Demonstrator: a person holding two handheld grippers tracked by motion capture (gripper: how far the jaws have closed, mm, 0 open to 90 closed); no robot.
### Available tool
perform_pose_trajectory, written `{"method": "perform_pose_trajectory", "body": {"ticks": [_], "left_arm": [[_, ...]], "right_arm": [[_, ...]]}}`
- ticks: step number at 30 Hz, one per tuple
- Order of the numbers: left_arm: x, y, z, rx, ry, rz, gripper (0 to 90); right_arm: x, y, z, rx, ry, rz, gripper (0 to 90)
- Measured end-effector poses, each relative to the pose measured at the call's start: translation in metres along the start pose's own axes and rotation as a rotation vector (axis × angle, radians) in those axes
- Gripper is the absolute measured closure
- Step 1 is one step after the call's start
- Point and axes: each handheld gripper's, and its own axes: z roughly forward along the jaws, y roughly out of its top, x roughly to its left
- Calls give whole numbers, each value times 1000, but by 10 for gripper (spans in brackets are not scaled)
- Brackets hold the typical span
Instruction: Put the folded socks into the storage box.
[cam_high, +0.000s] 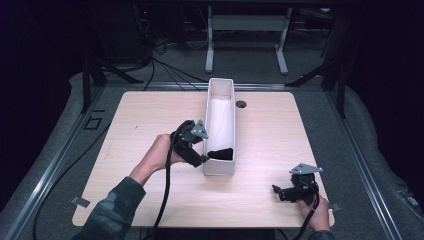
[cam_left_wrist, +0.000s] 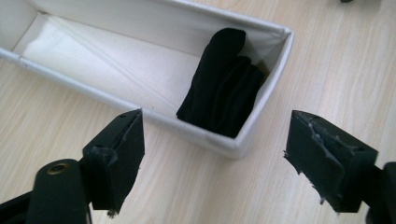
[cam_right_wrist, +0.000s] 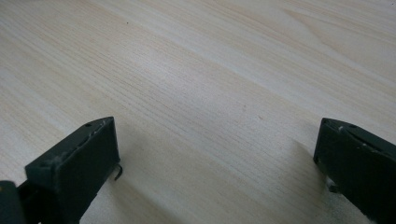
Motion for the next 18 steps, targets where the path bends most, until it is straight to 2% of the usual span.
{"method": "perform_pose_trajectory", "body": {"ticks": [7,18], "left_arm": [[1,-26,-12,-7,35,-32,141],[2,-69,-28,-35,96,-103,78]], "right_arm": [[0,0,0,0,1,-1,0],[0,0,0,0,1,1,0]]}}
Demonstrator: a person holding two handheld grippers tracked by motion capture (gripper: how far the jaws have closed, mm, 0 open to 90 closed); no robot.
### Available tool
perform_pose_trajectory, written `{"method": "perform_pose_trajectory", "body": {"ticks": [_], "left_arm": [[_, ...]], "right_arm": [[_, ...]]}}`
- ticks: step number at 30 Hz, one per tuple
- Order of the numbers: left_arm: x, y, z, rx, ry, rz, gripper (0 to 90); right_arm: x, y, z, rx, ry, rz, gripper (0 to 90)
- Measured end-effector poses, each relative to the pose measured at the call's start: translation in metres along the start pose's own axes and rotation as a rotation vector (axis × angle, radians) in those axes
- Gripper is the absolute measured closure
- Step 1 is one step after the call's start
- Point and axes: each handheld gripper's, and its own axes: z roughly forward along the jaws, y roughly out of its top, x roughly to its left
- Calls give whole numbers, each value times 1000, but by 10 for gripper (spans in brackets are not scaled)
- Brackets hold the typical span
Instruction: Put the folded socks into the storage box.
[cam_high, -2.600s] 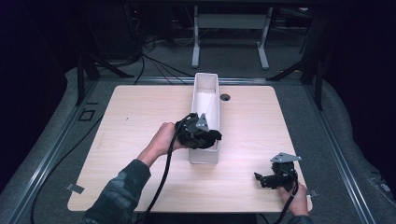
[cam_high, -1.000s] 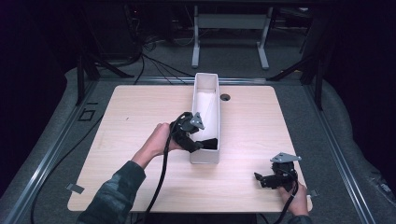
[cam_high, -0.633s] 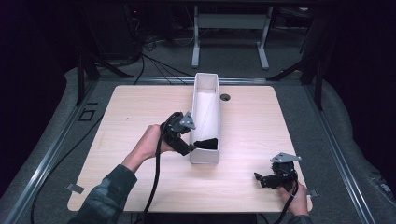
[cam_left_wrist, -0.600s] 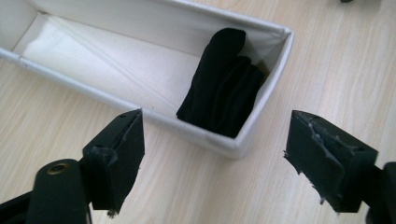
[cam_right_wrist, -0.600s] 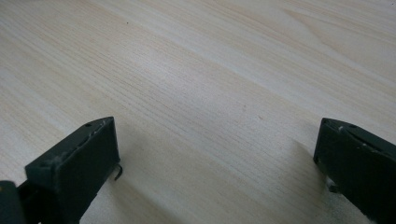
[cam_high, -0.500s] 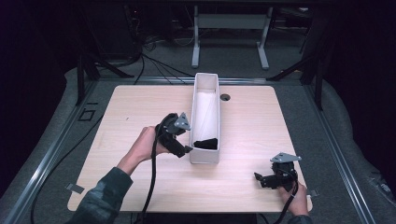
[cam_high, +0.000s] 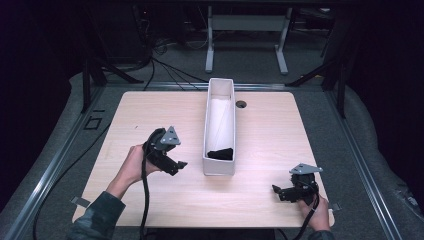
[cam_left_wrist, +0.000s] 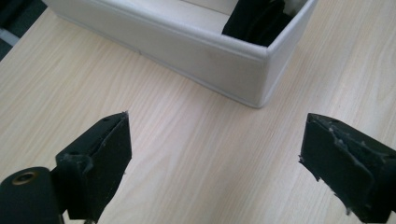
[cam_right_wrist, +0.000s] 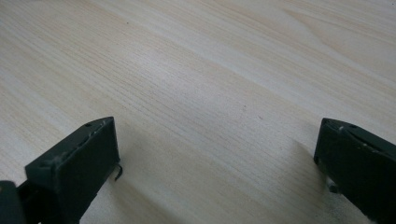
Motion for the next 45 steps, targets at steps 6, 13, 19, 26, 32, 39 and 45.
{"method": "perform_pose_trajectory", "body": {"ticks": [6,13,19,26,32,39,45], "left_arm": [[0,-25,-4,-1,26,-43,43],[-4,-55,-4,2,35,-94,17],[-4,-81,-5,12,51,-133,1],[-4,-110,-2,27,53,-182,1],[-6,-129,2,36,50,-216,2],[-9,-150,11,53,49,-252,2],[-12,-164,21,55,47,-274,2]], "right_arm": [[0,0,0,0,-1,0,0],[0,0,0,-1,-1,-1,0],[0,0,0,-1,-2,-1,0],[0,0,0,0,-2,0,0],[0,0,0,0,-2,1,0],[0,0,0,0,-2,1,0],[0,0,0,0,-3,1,0]]}}
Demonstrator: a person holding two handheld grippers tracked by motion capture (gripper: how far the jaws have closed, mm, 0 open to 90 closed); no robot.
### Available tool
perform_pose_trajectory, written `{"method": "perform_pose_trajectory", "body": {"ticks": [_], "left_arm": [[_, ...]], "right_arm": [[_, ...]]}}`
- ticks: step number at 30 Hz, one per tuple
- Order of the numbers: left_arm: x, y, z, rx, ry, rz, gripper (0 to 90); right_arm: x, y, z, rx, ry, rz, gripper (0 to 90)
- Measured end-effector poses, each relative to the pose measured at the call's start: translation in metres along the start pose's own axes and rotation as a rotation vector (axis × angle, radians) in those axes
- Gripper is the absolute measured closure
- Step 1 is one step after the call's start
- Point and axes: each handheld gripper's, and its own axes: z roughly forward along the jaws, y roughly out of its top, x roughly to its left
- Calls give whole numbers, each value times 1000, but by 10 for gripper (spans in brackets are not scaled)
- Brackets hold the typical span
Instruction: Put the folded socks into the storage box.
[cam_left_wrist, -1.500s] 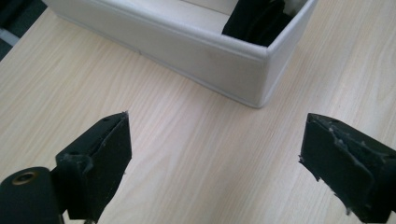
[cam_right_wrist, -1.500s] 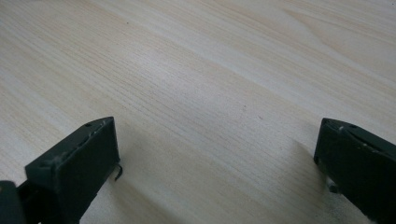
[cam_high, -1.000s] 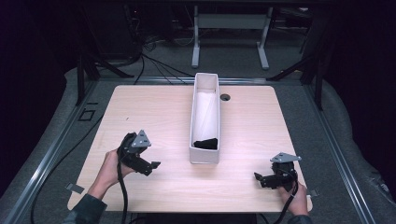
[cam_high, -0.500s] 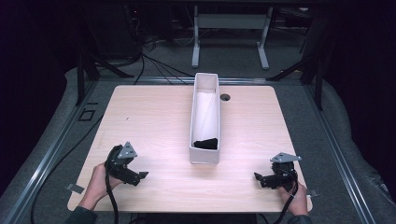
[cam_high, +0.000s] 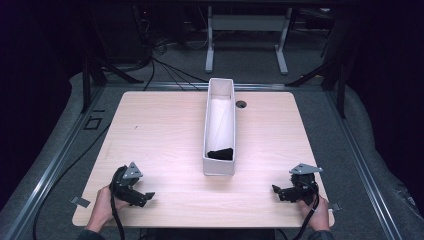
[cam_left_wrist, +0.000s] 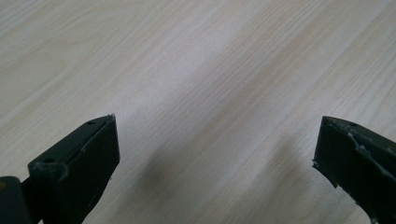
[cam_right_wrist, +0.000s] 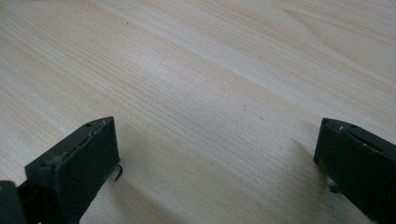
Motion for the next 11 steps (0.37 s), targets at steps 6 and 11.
{"method": "perform_pose_trajectory", "body": {"ticks": [6,11], "left_arm": [[2,-8,6,-21,2,-36,2],[6,-12,7,-54,-10,-69,0]], "right_arm": [[0,0,0,0,0,0,0],[0,0,0,0,0,0,0]]}}
